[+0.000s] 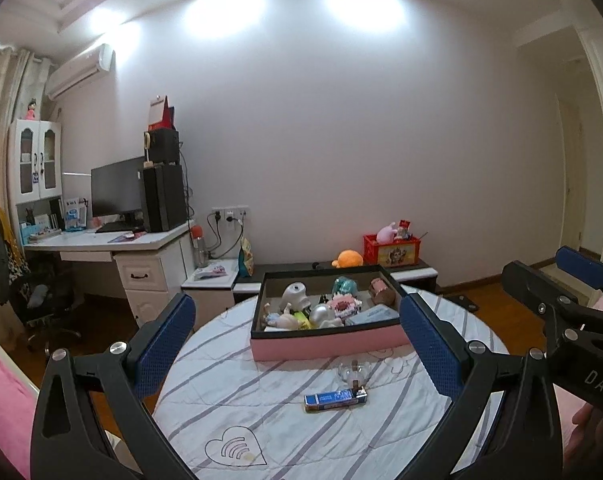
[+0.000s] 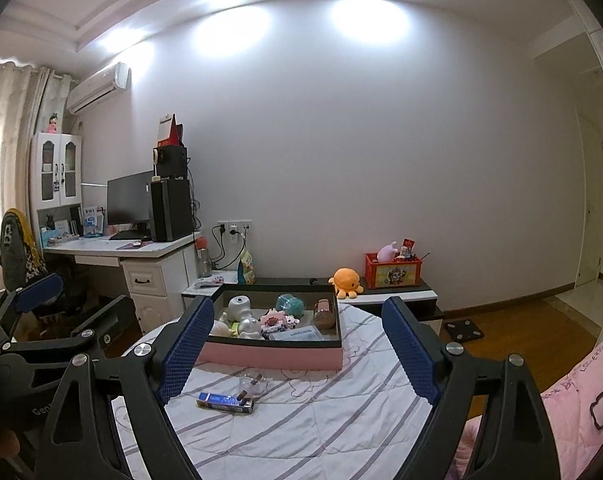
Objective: Organize rigid objects
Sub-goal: 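Withdraw both tools from the pink box back toward the bed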
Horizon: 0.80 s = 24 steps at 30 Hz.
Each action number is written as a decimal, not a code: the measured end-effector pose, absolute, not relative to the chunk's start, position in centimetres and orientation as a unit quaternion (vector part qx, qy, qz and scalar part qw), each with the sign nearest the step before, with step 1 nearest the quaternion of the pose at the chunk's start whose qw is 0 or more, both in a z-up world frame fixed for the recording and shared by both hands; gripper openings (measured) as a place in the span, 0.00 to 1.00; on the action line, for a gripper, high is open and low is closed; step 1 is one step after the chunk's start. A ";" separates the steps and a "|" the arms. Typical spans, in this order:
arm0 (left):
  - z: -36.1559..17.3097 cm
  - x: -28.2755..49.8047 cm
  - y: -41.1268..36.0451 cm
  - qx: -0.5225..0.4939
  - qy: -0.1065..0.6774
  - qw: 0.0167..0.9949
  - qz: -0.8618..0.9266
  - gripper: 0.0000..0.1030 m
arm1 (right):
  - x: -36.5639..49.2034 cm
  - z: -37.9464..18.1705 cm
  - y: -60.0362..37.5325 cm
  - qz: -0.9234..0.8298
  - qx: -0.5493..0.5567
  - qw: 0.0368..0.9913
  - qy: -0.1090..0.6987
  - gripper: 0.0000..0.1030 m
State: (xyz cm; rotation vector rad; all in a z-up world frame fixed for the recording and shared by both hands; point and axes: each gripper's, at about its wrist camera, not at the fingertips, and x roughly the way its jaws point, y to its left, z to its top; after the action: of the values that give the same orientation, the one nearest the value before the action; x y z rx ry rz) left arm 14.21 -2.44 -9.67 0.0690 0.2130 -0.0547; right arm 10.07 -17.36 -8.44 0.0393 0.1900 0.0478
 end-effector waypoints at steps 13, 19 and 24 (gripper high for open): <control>-16.0 20.5 -3.4 0.026 0.242 0.968 -0.066 1.00 | 15.2 -13.2 -20.3 0.017 0.050 0.983 0.174 0.85; -21.1 24.1 -4.3 0.005 0.335 0.940 -0.069 1.00 | 17.9 -16.8 -22.6 0.010 0.078 0.971 0.227 0.85; -23.5 26.1 -5.8 -0.003 0.380 0.923 -0.061 1.00 | 19.9 -19.1 -23.8 0.010 0.085 0.961 0.262 0.85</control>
State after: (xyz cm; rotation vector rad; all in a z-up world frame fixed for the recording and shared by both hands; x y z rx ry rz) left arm 26.14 -5.76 -23.46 -0.0054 0.7801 -0.1261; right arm 19.95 -23.75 -19.10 0.1719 0.5318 0.0202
